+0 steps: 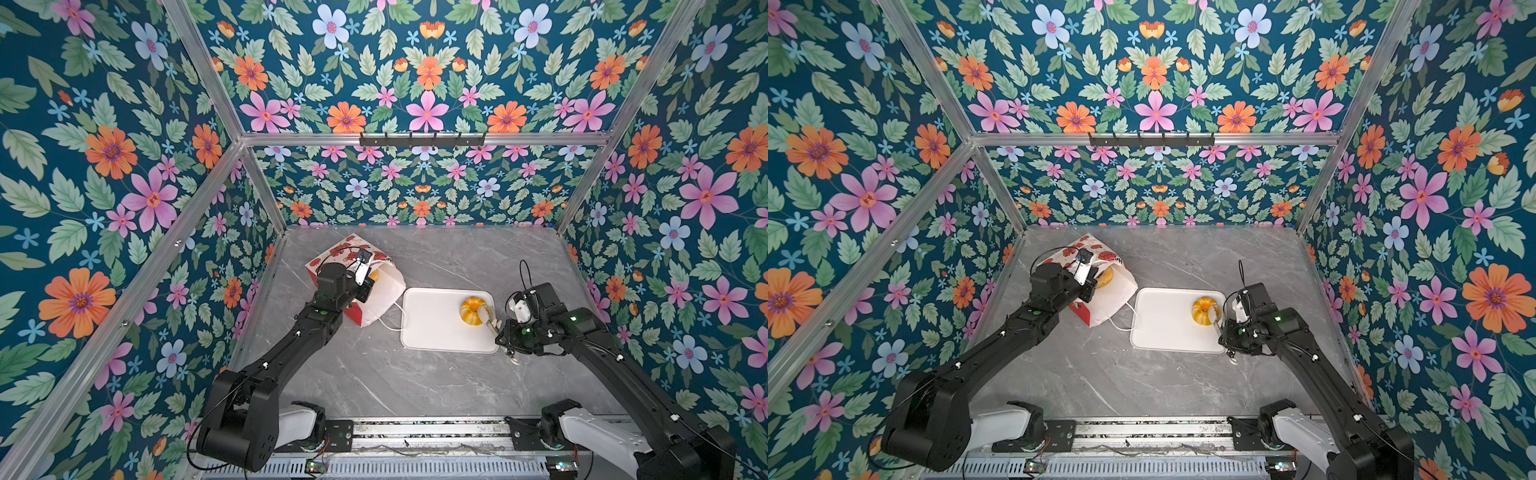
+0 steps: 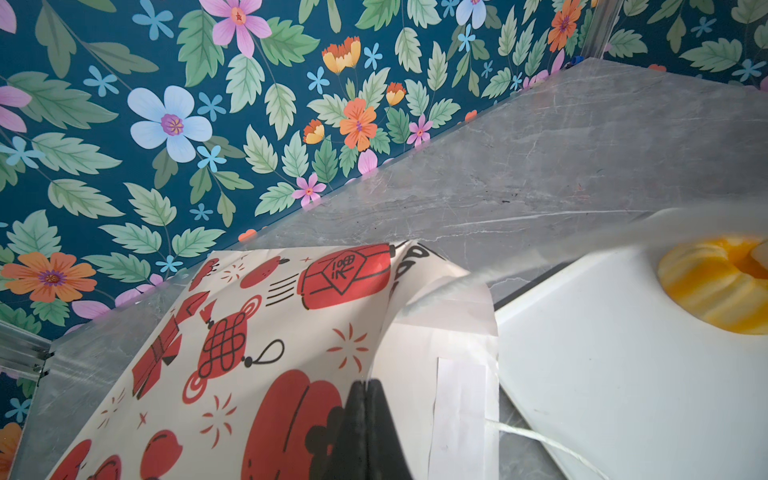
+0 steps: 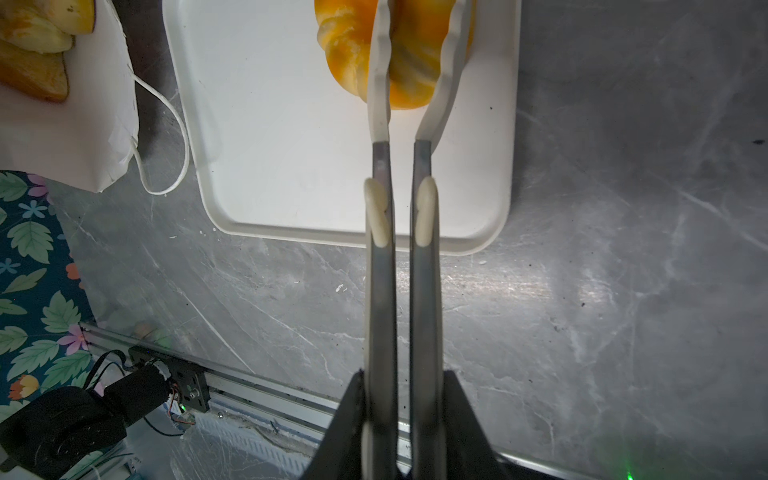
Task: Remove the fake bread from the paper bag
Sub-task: 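Lower the yellow bun onto the white tray and open the tongs, then move the open tongs with the right gripper back into the bag opening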
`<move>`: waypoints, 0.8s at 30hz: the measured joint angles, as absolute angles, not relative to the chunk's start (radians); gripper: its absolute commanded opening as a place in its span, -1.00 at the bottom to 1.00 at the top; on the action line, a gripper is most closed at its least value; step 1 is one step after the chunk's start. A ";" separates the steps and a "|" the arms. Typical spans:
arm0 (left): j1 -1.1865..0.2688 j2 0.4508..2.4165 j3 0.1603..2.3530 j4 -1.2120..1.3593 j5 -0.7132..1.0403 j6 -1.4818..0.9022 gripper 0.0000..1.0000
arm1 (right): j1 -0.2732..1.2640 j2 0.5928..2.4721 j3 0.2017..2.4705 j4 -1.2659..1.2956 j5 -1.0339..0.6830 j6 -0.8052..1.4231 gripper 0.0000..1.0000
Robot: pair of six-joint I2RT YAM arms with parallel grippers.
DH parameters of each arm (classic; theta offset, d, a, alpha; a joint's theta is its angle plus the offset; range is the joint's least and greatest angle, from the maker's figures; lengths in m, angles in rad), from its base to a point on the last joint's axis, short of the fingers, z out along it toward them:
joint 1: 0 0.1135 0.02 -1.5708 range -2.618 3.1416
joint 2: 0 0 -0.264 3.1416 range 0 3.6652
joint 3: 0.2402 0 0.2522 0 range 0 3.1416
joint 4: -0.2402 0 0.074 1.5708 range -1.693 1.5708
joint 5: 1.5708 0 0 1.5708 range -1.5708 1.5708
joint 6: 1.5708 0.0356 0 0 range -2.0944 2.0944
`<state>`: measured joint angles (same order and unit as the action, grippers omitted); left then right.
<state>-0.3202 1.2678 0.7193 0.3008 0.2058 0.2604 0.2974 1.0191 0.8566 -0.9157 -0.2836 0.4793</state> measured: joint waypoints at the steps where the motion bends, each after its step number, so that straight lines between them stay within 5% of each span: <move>1: -0.320 1.268 0.719 0.300 0.206 0.260 -1.00 | 0.297 1.013 0.859 -0.915 -0.271 0.480 -0.27; 4: -0.320 1.268 0.719 0.300 0.206 0.260 -1.00 | 0.296 1.005 0.870 -0.916 -0.259 0.489 -0.16; 24: -0.320 1.256 0.722 0.298 0.205 0.253 -1.00 | 0.376 0.961 1.020 -0.915 -0.241 0.458 -0.19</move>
